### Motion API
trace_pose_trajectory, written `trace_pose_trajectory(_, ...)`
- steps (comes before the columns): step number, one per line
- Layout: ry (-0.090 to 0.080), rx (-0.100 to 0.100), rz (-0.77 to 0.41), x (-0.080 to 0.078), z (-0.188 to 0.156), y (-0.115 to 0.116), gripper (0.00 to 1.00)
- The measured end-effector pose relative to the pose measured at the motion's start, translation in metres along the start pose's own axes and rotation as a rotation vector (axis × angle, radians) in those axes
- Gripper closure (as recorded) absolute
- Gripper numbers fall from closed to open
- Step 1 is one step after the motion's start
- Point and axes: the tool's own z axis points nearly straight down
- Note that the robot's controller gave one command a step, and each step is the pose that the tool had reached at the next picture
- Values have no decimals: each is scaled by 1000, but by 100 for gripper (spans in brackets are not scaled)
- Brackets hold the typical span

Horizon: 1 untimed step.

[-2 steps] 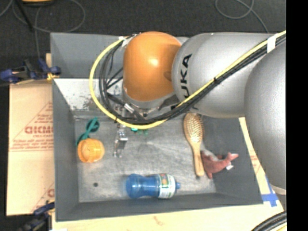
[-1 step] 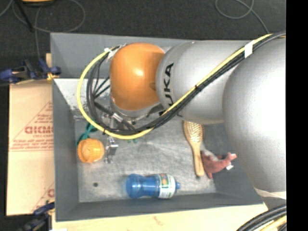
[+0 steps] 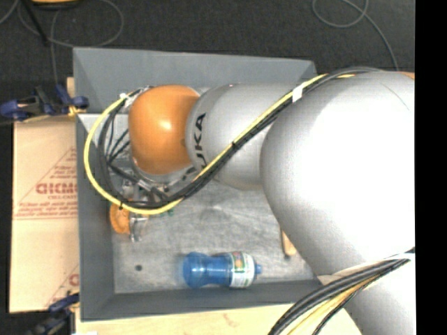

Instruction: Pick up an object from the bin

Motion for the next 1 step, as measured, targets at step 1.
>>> trace_pose_trajectory(1,0,0,1,0,0,0,100)
